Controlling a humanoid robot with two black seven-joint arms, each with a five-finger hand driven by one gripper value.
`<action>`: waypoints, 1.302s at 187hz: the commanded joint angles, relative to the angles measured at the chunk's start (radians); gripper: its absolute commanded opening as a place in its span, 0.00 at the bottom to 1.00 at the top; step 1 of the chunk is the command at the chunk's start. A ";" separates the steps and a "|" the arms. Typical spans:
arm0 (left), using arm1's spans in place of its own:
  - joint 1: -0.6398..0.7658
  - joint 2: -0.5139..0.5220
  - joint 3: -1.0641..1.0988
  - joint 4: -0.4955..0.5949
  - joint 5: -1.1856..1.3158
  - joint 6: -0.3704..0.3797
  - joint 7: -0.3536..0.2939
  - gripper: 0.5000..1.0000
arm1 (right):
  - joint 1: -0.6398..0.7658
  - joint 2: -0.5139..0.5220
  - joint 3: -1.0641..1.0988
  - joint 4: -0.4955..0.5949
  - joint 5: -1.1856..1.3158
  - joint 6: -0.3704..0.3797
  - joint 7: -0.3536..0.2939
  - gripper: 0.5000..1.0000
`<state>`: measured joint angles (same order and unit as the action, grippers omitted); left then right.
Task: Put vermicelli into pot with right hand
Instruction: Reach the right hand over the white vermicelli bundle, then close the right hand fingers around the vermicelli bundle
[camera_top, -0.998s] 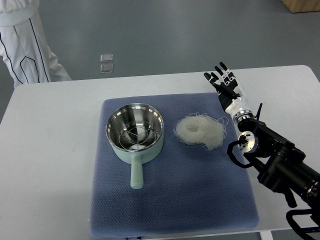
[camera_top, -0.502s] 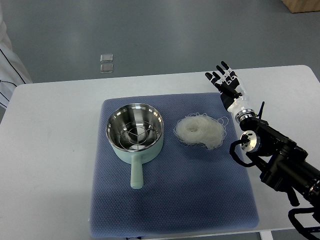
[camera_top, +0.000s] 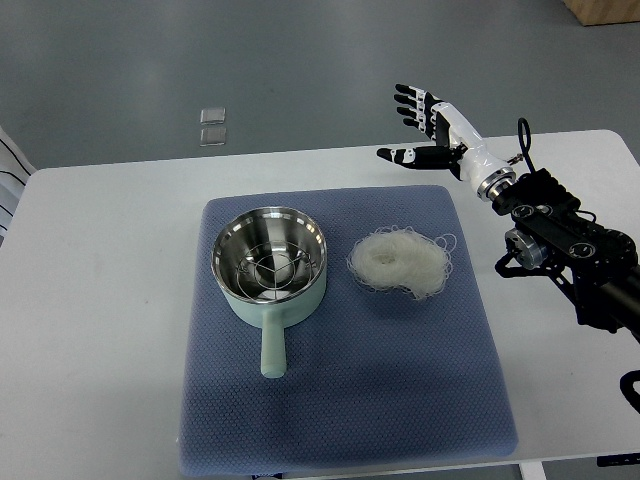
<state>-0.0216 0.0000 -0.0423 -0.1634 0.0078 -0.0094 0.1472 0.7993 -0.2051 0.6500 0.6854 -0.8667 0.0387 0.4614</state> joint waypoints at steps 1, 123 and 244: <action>0.000 0.000 -0.001 0.001 0.000 0.000 0.000 1.00 | 0.038 -0.063 -0.113 0.057 -0.114 0.027 0.005 0.86; 0.000 0.000 -0.001 0.001 0.000 0.000 0.000 1.00 | 0.319 -0.341 -0.507 0.378 -0.716 0.279 0.008 0.86; 0.000 0.000 -0.001 0.001 0.000 0.000 0.000 1.00 | 0.250 -0.320 -0.515 0.373 -0.752 0.227 -0.021 0.85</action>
<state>-0.0216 0.0000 -0.0430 -0.1640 0.0076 -0.0094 0.1472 1.0701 -0.5319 0.1355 1.0701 -1.6151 0.2888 0.4545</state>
